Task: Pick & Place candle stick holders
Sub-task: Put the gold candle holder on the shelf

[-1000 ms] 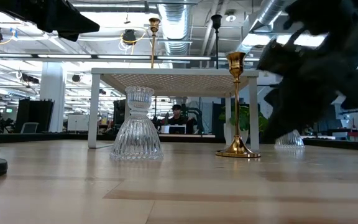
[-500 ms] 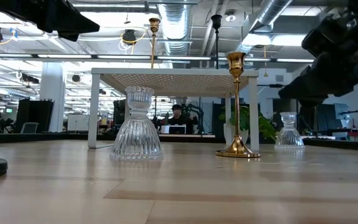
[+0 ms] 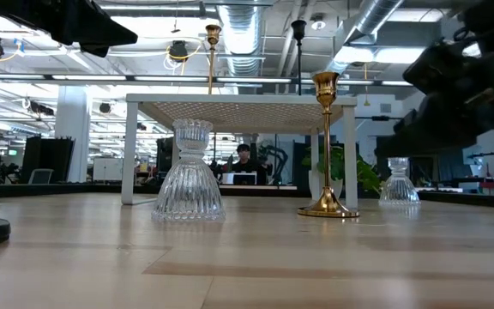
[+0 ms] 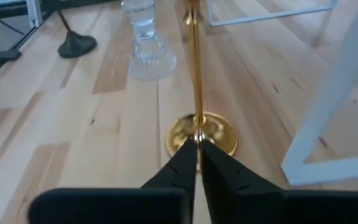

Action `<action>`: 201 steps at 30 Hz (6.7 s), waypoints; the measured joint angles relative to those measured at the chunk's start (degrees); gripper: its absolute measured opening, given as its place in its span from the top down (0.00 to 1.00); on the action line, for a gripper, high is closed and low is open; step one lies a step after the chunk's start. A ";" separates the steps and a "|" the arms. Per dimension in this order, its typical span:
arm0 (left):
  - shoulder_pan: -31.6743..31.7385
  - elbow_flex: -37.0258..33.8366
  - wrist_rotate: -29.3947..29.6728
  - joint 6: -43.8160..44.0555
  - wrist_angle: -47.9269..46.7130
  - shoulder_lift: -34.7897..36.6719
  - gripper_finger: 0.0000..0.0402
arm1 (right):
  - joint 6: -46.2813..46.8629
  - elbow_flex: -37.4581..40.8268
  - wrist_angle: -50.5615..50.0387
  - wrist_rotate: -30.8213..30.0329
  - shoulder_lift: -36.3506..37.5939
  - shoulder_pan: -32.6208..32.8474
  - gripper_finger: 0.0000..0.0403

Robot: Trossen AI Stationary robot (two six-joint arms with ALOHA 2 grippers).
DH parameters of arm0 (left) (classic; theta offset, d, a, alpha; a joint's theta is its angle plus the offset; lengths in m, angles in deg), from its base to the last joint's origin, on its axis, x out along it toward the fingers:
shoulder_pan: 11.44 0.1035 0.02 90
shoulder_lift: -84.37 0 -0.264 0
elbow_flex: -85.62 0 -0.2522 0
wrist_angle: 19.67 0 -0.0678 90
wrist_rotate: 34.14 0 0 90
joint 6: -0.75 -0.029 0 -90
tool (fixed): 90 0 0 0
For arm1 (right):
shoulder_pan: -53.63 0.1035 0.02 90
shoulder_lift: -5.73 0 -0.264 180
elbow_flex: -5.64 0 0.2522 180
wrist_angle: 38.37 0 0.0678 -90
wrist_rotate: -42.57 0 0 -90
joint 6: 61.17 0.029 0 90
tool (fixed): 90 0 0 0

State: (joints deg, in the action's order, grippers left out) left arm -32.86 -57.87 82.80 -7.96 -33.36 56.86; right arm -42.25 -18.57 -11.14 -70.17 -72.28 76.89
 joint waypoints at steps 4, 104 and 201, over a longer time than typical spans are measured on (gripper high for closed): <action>0.00 0.00 0.00 -0.02 0.00 0.00 0.97 | 0.00 -2.51 0.02 0.04 -3.19 -0.71 0.81; 0.02 0.00 -0.89 2.15 3.13 -3.02 0.97 | -1.32 -19.81 -22.80 -1.97 2.76 -1.92 0.98; 15.82 17.40 -29.92 11.96 37.48 -42.75 0.74 | -21.94 -53.69 -46.97 17.18 -10.39 -14.43 0.98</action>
State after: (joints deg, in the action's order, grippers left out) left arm -17.04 -40.48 52.88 4.00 4.12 14.11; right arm -64.20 -72.26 -58.11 -52.99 -82.67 62.46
